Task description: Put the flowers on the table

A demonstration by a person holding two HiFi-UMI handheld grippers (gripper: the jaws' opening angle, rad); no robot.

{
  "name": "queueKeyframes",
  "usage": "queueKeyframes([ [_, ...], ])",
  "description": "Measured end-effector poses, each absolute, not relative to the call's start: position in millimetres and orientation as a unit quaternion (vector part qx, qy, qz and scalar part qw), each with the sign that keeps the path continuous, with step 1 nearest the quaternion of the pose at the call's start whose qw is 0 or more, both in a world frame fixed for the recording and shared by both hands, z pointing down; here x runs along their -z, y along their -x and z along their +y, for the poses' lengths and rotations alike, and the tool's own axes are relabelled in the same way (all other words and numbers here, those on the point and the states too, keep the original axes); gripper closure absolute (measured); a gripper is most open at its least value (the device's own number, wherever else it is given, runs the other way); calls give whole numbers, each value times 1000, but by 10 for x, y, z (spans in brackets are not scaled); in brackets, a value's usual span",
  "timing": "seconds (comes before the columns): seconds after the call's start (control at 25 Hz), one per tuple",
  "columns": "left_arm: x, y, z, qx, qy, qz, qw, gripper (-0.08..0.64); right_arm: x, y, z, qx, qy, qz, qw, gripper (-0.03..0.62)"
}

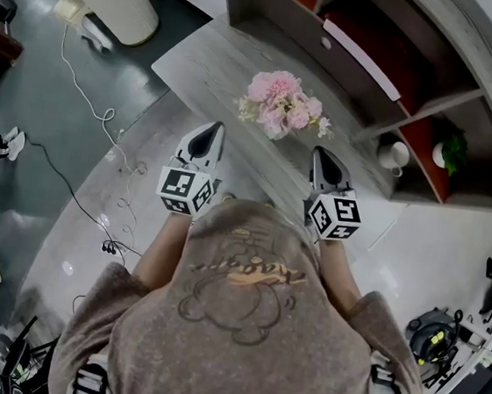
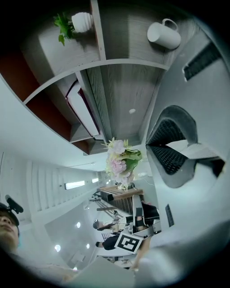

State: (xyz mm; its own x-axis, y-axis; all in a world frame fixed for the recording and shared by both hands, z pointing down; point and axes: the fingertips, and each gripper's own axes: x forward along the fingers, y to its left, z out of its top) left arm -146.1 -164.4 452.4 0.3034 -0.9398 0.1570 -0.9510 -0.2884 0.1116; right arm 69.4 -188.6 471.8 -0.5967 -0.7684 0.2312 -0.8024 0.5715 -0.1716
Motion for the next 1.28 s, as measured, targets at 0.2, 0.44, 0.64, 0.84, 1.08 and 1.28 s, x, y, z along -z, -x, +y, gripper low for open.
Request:
queueKeyframes([
  [0.2,-4682,1469,-1656,-41,-798,-592,106,543,-4701,-698,-1878,-120,-439,-887,70,595],
  [0.44,-4695,1430,-1644,-36,-796,-593,117,543,-4690,-693,-1871,-116,-429,-893,72,595],
  [0.64,-4691,1384,-1642,-25,-793,-594,134,543,-4705,-689,-1862,-119,-423,-895,72,595],
  [0.84,-4704,1364,-1621,-28,-795,-590,139,543,-4711,-666,-1851,-122,-419,-897,73,595],
  [1.08,-4754,1373,-1586,-34,-795,-588,146,543,-4754,-662,-1851,-126,-417,-897,75,595],
  [1.28,-4774,1395,-1578,-35,-794,-587,154,543,-4763,-658,-1854,-128,-415,-897,77,595],
])
